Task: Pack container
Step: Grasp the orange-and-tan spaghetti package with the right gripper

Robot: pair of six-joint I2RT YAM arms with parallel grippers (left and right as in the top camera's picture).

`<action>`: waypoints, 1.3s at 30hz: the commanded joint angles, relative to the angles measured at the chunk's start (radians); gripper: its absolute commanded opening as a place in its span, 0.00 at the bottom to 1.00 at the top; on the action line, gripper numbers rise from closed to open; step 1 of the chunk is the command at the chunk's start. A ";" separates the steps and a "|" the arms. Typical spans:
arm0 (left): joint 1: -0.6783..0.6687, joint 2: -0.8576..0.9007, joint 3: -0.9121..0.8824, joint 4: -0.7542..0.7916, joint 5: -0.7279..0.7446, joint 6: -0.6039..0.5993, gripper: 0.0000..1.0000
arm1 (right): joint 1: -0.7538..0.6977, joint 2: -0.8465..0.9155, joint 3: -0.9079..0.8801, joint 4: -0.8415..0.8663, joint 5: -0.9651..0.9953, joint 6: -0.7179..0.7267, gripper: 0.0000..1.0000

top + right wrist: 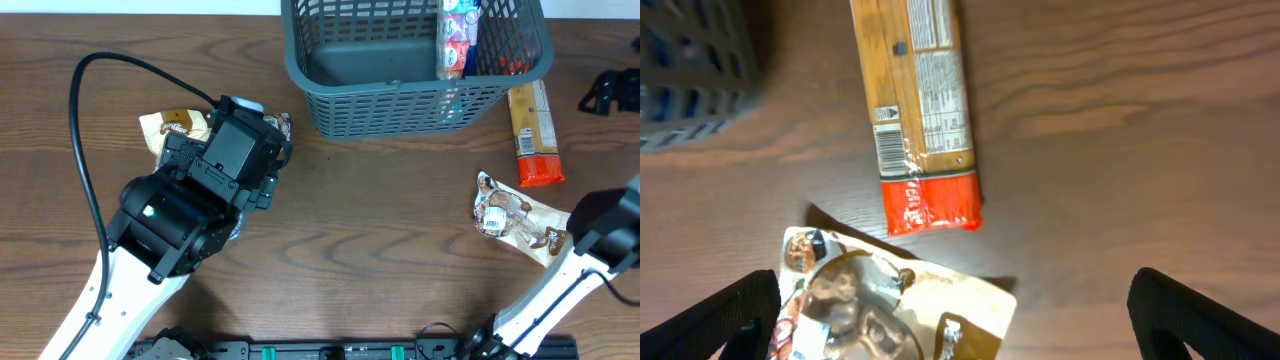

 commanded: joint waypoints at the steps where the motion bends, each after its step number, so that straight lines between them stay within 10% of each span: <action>1: 0.002 0.005 0.005 -0.003 -0.020 0.006 0.99 | 0.024 0.084 -0.003 0.022 -0.026 -0.033 0.98; 39: 0.002 0.005 0.005 -0.004 -0.019 0.006 0.99 | 0.195 0.349 -0.003 0.278 0.158 0.105 0.99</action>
